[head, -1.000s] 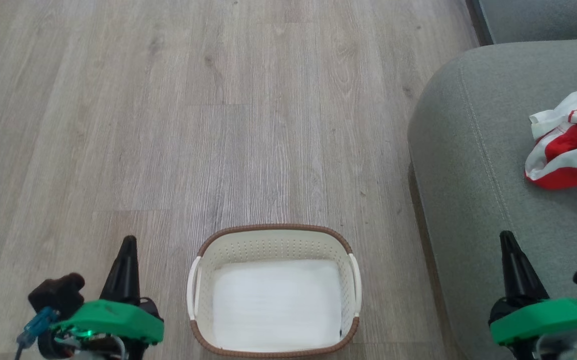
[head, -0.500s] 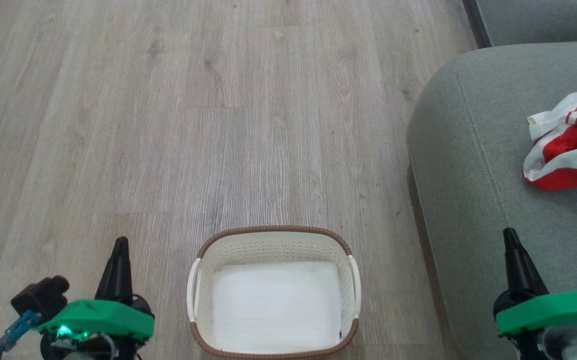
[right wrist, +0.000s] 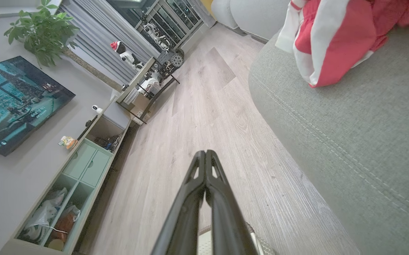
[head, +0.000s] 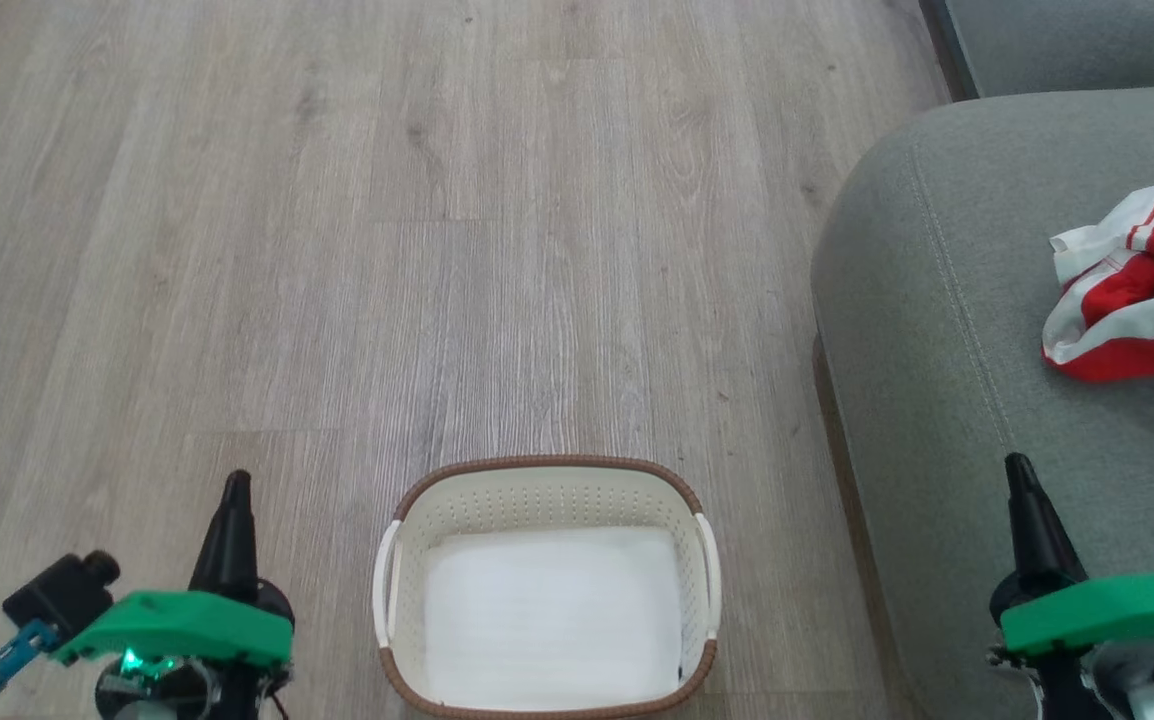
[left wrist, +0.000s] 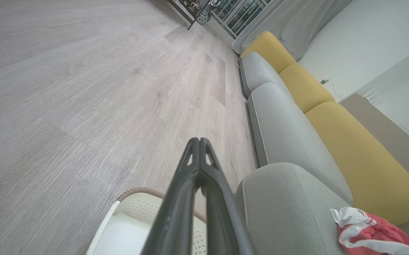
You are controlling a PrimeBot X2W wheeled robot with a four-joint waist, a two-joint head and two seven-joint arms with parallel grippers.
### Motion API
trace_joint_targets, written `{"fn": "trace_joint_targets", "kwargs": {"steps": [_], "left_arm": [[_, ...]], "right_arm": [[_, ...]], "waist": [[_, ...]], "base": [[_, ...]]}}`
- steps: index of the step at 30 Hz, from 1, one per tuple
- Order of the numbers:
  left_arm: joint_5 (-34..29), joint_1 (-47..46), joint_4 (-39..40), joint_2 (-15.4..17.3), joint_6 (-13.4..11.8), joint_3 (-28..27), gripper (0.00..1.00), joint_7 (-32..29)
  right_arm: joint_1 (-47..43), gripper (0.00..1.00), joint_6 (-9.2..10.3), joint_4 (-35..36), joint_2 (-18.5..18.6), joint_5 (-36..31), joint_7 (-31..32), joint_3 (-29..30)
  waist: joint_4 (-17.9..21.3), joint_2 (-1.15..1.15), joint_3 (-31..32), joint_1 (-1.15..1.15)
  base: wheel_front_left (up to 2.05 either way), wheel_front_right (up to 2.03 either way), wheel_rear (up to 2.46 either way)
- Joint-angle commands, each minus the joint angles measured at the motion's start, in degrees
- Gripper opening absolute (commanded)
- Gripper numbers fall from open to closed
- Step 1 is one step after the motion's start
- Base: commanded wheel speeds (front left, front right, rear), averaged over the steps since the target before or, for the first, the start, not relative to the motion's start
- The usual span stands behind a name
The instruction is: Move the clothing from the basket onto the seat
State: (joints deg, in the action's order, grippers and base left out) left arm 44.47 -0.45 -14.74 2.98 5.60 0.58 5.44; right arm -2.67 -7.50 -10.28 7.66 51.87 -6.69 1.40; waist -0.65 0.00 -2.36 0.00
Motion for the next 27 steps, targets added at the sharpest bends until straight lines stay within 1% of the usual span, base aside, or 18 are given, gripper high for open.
{"fn": "trace_joint_targets", "kwargs": {"steps": [1, 27], "left_arm": [[1.47, -2.97, 1.66, 0.10, 0.50, -1.68, 0.00, -0.26], [17.75, -3.95, 1.31, 0.03, 0.99, -3.60, 0.00, -4.39]], "right_arm": [[2.65, 0.00, 0.00, 1.48, 0.51, 1.38, 0.36, 0.03], [4.79, 0.00, 0.00, -0.34, -0.96, 15.54, 4.44, 1.28]], "waist": [[0.01, 0.00, 0.03, 0.00], [0.23, 0.00, 0.79, 0.00]], "base": [[0.00, 0.00, 0.00], [0.00, 0.00, 0.00]]}}
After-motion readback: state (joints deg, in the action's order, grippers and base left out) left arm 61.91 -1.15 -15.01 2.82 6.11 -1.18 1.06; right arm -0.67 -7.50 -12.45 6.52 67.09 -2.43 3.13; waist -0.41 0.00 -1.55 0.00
